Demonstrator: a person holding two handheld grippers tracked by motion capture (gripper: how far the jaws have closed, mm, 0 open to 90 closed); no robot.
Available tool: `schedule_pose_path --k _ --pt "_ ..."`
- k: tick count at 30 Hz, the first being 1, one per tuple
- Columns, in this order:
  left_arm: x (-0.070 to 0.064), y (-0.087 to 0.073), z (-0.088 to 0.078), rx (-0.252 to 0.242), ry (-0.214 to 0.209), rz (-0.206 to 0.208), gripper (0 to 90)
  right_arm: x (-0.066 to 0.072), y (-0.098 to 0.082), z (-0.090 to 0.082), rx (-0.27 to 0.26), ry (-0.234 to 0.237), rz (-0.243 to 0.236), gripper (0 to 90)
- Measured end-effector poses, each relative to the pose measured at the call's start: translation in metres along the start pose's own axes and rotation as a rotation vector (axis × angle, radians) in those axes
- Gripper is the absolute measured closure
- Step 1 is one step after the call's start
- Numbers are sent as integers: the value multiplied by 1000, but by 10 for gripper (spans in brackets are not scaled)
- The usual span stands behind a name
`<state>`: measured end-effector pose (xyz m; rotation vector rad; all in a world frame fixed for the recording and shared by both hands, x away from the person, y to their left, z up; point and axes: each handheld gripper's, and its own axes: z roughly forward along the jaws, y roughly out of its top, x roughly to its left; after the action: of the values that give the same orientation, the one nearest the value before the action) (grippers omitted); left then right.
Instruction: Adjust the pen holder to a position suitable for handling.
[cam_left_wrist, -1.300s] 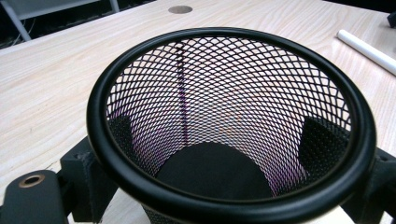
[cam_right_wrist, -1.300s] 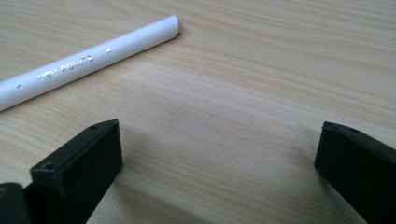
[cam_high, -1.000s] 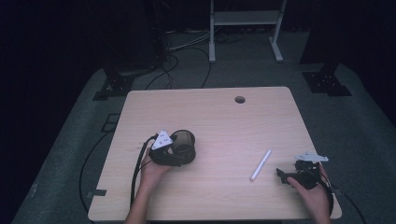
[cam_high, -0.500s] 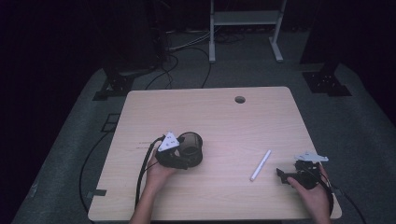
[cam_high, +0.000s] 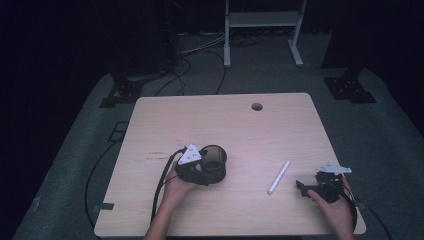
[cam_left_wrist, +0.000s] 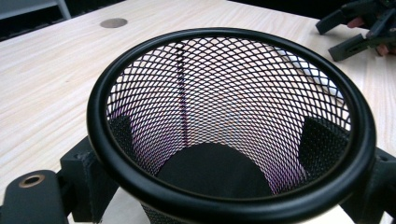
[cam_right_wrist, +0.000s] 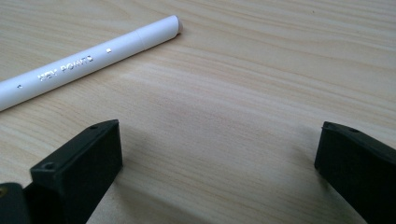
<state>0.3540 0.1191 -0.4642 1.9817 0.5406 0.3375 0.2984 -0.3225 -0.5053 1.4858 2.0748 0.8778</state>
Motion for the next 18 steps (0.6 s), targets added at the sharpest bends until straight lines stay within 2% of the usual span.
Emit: schedule_pose_path --k 9,18 --pt "-14 4 11 10 -46 25 96 0 0 0 0 1 0 1" --pt "-22 6 16 16 -73 39 96 0 0 0 0 2 -3 1"
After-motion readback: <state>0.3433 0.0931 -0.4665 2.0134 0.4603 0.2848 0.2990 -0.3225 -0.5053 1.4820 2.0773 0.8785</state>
